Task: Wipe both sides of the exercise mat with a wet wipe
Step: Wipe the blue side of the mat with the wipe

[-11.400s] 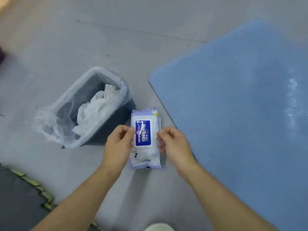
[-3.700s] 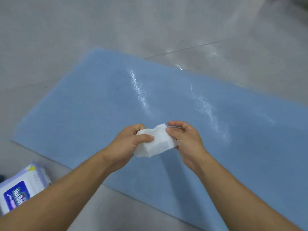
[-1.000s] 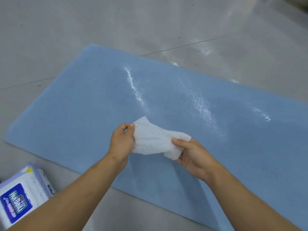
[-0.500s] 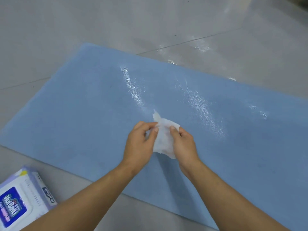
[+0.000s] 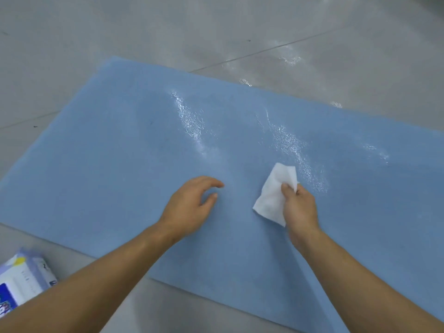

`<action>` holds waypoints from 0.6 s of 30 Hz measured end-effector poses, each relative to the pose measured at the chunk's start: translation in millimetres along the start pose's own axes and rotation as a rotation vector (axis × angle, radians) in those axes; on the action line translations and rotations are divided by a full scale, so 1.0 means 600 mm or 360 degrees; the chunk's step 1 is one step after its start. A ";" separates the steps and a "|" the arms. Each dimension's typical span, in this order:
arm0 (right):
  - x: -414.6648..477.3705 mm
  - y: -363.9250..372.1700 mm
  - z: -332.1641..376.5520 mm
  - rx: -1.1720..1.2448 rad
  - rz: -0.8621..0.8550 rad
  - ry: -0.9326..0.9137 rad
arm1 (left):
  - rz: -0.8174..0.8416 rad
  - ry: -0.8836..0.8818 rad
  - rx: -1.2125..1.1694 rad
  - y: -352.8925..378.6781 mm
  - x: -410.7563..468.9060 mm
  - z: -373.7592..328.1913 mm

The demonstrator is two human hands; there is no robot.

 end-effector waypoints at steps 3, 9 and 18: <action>0.018 -0.015 0.060 -0.0463 -0.0107 -0.0413 | 0.0003 -0.0030 0.0451 -0.023 0.036 0.059; 0.038 0.067 0.018 -0.1764 0.0332 -0.0794 | 0.0138 -0.0212 0.0923 -0.041 0.085 0.137; -0.045 0.122 -0.061 -0.2302 0.0590 -0.1243 | 0.0056 -0.0104 0.1117 -0.045 0.118 0.145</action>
Point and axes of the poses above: each hand's wrist, its own x-axis towards the middle knuckle, its own y-axis out of the palm, z = x × y, the point moved 8 cm from there along x, towards the middle knuckle, and after that the axes turned 11 degrees about z, right-handed, at the moved point
